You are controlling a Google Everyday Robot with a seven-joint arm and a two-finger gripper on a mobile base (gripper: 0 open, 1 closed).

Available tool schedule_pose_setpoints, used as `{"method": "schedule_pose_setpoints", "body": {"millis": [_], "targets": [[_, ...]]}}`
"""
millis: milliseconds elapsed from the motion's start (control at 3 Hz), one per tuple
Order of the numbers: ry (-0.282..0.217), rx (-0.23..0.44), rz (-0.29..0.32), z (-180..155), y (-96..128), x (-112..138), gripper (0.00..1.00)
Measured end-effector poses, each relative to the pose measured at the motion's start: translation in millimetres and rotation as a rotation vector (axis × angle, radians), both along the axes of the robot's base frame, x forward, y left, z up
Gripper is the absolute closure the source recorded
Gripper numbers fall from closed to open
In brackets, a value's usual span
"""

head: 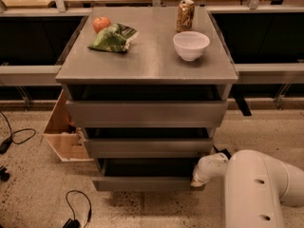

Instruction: Open bottom drawer

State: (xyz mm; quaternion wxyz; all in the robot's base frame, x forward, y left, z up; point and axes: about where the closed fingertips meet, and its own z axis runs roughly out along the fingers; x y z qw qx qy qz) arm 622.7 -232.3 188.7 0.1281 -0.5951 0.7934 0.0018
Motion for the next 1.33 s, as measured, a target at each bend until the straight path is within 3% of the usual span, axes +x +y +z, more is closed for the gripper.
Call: {"method": "schedule_pose_setpoints", "body": {"millis": [333, 1000, 1333], "targets": [[0.064, 0.005, -0.016, -3.7, -8.1, -42.4, 1.00], [0.089, 0.008, -0.030, 1.9, -12.8, -58.4, 1.00], [0.182, 0.018, -0.037, -4.3, -21.2, -111.9, 1.00]]}}
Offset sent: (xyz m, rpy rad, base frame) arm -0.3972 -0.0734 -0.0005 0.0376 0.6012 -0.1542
